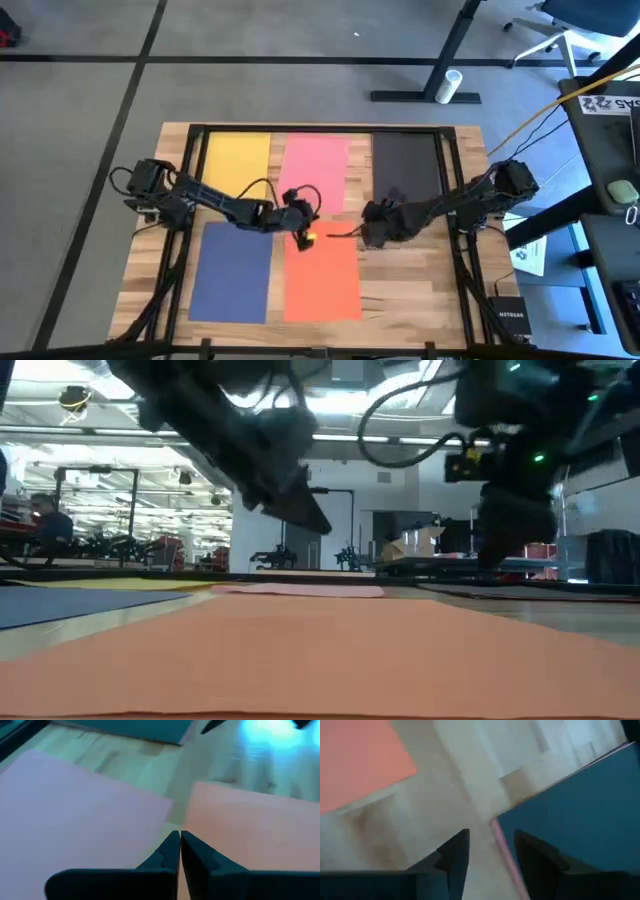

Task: Organize paper
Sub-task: Move the black paper to the bottom right of the table

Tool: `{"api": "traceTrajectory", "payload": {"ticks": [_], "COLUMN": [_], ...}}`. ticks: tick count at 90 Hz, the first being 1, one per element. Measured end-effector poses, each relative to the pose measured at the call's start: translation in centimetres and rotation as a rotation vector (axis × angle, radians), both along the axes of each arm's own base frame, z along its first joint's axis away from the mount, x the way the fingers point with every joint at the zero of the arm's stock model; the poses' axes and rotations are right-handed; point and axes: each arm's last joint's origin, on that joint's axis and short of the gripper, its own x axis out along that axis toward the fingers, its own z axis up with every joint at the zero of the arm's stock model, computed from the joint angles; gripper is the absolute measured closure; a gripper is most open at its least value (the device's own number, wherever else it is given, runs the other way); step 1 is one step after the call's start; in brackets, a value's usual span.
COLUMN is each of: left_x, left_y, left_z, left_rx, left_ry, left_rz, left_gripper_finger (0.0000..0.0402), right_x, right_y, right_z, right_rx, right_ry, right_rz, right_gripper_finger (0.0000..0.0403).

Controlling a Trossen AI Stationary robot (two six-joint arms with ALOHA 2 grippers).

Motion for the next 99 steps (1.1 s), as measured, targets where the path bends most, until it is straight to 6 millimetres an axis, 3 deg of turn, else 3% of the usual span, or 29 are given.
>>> {"api": "traceTrajectory", "payload": {"ticks": [20,38,57,99], "left_x": [0.2,0.3,0.3,0.3], "left_y": [2.5,4.3,3.8,2.8], "left_z": [-1.6,-1.9,-2.5,-2.5], "left_rx": [-0.009,-0.035,-0.04,0.006], "left_ry": [0.046,0.025,0.049,0.071], "left_rz": [0.081,0.154,0.146,0.077], "left_gripper_finger": [0.0402,0.0402,0.0402,0.0402], "right_x": [1.0,0.5,-0.9,-1.5], "right_y": [-1.4,-1.7,-2.1,-3.8], "right_z": [0.1,-0.5,-2.2,-3.3], "right_rx": [0.018,0.022,0.034,0.068], "right_ry": [-0.01,0.014,0.041,0.014], "right_rz": [0.082,0.063,0.02,-0.043], "right_gripper_finger": [0.0251,0.0251,0.0251,0.0261]}}
